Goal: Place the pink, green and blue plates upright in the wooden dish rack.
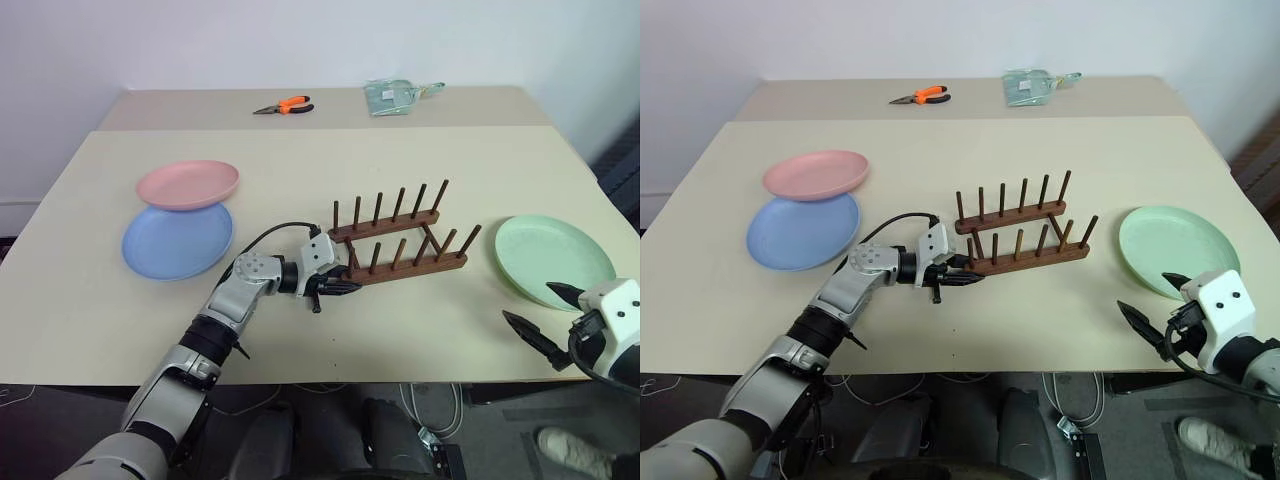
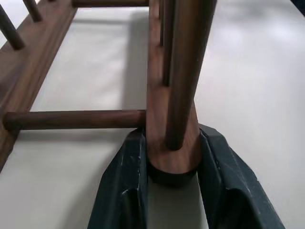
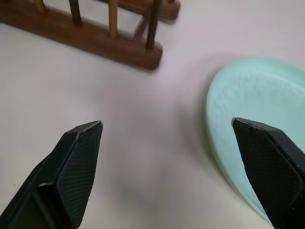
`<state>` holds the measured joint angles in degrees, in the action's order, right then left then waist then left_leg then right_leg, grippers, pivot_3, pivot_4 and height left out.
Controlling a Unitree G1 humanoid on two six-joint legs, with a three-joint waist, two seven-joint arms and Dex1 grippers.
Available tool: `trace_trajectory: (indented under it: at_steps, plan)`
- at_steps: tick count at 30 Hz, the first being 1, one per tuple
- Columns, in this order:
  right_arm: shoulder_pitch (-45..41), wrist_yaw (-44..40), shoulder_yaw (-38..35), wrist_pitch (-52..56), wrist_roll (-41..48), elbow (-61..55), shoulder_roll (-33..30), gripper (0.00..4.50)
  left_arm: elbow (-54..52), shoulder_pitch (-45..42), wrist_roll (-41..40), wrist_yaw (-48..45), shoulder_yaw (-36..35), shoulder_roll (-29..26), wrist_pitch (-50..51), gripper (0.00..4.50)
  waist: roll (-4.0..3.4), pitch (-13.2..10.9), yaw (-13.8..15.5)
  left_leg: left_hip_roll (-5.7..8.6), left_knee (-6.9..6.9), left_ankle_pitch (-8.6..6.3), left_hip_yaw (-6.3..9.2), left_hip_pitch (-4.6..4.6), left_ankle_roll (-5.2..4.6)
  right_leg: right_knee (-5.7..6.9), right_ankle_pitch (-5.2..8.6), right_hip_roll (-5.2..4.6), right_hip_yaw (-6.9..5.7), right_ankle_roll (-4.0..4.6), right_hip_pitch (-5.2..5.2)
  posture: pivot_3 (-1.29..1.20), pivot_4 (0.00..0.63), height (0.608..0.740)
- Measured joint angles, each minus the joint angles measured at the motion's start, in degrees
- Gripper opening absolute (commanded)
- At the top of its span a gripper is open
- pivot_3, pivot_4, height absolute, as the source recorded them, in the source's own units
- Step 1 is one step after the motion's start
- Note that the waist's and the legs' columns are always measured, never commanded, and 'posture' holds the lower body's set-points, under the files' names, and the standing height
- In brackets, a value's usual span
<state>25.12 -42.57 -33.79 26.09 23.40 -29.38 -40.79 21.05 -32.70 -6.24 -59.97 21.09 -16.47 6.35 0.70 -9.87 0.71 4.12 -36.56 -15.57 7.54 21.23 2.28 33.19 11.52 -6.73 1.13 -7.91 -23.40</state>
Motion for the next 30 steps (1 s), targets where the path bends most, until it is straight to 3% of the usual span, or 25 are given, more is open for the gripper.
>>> trace_trajectory:
  at_steps: [11,18,20,22,23,27,29,30]
  plan:
    - [0.64,-4.15,4.45,2.14,1.51,-0.67,-1.39,4.45,-16.25,7.68,-1.99,-6.15,-0.03,-9.42,5.77,0.78,0.01,-0.01,0.18,-0.01,-0.05,-0.01,0.05,0.06,-0.02,0.00,0.02,-0.02,-0.01,0.02,-0.01,0.00,0.150,0.740]
    - [0.63,-4.29,6.63,0.42,-0.67,0.34,-1.32,4.45,-14.20,7.34,-0.05,-4.69,0.49,-8.96,3.46,4.28,0.02,-0.02,0.13,0.00,-0.13,-0.03,0.06,0.08,-0.05,0.02,0.02,-0.02,-0.02,0.01,-0.01,0.00,0.150,0.740]
    - [0.82,-4.58,7.03,0.07,-0.80,0.34,-1.36,4.20,-13.73,7.09,0.49,-3.73,0.23,-9.22,3.20,4.46,0.02,-0.01,0.11,0.00,-0.15,-0.03,0.06,0.07,-0.05,0.04,0.02,-0.02,-0.02,0.01,0.01,0.00,0.150,0.740]
    - [1.05,-5.04,8.22,-0.19,-1.02,0.32,-1.46,3.63,-14.74,7.34,0.05,-3.81,-0.21,-10.54,4.56,4.04,0.02,-0.01,-0.08,-0.02,-0.14,-0.04,0.06,0.06,-0.05,0.05,0.02,0.00,-0.02,0.01,-0.01,0.00,0.150,0.740]
    - [1.24,-5.16,8.95,-0.20,-1.28,0.29,-1.51,3.14,-15.74,7.78,-0.44,-4.12,-0.69,-11.72,5.63,3.73,0.02,-0.01,-0.23,-0.04,-0.14,-0.05,0.06,0.05,-0.06,0.08,0.03,0.02,-0.02,0.02,-0.03,0.00,0.150,0.740]
    - [1.11,-5.08,13.29,-0.15,-2.47,-1.01,-1.79,1.14,-24.74,14.12,-4.35,-6.65,-3.99,-19.20,12.04,1.69,-0.04,0.03,-1.14,-0.11,-0.01,-0.09,0.05,0.00,-0.10,0.12,0.06,0.00,-0.01,-0.01,-0.06,0.00,0.150,0.740]
    - [0.00,-4.58,16.74,-0.12,-3.53,-1.33,-1.81,0.06,-29.35,17.11,-6.62,-6.91,-4.72,-20.36,16.46,0.68,-0.05,0.04,-1.17,-0.11,-0.02,-0.09,0.06,0.02,-0.10,0.10,0.07,-0.06,0.00,-0.01,-0.04,0.00,0.150,0.740]
    - [-0.86,-4.20,18.76,-0.14,-4.34,-1.37,-1.76,0.00,-31.36,18.11,-7.61,-6.65,-4.54,-20.09,18.89,0.09,-0.05,0.03,-1.04,-0.10,-0.07,-0.08,0.07,0.06,-0.10,0.08,0.08,-0.08,0.00,-0.01,-0.04,0.00,0.150,0.740]
